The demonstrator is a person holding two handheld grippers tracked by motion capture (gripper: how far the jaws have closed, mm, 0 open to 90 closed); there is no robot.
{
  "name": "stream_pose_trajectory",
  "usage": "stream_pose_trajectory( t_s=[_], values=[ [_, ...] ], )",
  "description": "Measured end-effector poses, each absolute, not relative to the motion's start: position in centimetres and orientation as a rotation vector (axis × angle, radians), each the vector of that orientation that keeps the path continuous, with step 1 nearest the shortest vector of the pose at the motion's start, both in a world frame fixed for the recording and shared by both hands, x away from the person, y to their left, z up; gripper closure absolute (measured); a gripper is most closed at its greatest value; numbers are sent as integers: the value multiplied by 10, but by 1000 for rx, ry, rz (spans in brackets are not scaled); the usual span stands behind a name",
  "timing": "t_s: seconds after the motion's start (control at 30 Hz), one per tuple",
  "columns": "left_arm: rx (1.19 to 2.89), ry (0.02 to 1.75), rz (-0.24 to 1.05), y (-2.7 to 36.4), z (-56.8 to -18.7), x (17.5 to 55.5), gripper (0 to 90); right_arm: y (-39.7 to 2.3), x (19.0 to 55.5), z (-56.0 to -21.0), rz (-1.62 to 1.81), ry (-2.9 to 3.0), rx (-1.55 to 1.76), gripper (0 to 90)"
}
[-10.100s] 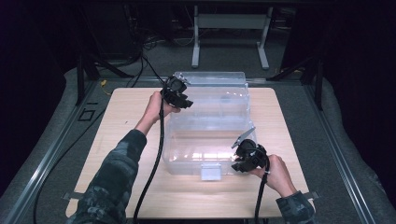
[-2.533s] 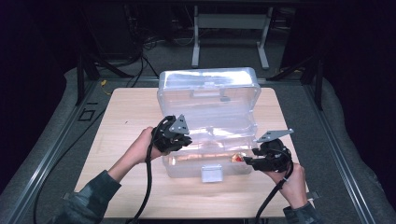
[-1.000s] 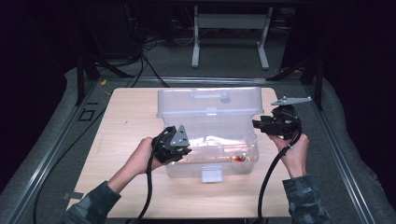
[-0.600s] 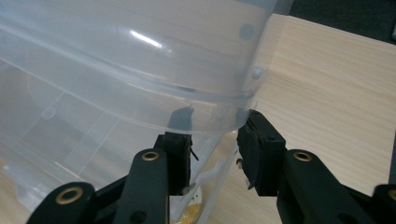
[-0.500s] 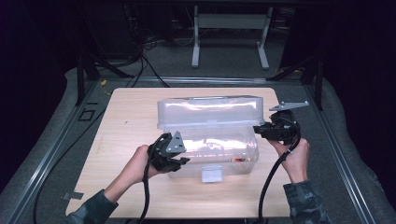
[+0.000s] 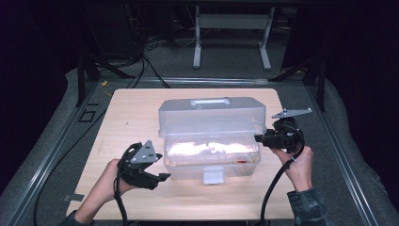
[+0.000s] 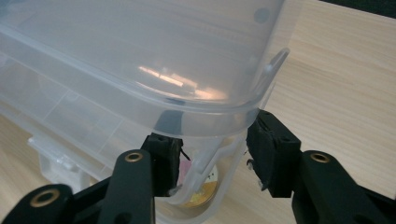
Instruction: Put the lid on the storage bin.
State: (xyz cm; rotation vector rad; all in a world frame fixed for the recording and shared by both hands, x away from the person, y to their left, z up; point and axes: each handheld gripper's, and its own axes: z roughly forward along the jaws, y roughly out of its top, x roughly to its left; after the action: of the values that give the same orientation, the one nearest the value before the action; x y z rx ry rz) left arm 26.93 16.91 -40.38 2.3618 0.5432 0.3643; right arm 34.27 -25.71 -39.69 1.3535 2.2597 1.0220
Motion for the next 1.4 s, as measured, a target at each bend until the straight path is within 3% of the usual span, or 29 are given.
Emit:
stream_pose_trajectory(
  t_s=[0.43, 0.87, 1.07, 1.23, 1.4],
  values=[
    [2364, 719, 356, 208, -423, 281, 257, -254, 323, -406, 1016, 2328, 1349, 442],
    [2348, 866, 360, 235, -443, 288, 207, -264, 303, -438, 887, 2443, 1393, 148],
    [2352, 958, 406, 251, -458, 290, 133, -287, 286, -456, 845, 2399, 1429, 30],
    [2347, 1056, 423, 266, -477, 291, 35, -307, 276, -476, 839, 2342, 1482, 6],
    [2334, 1114, 423, 278, -493, 291, 2, -318, 271, -494, 818, 2313, 1528, 0]
  ],
)
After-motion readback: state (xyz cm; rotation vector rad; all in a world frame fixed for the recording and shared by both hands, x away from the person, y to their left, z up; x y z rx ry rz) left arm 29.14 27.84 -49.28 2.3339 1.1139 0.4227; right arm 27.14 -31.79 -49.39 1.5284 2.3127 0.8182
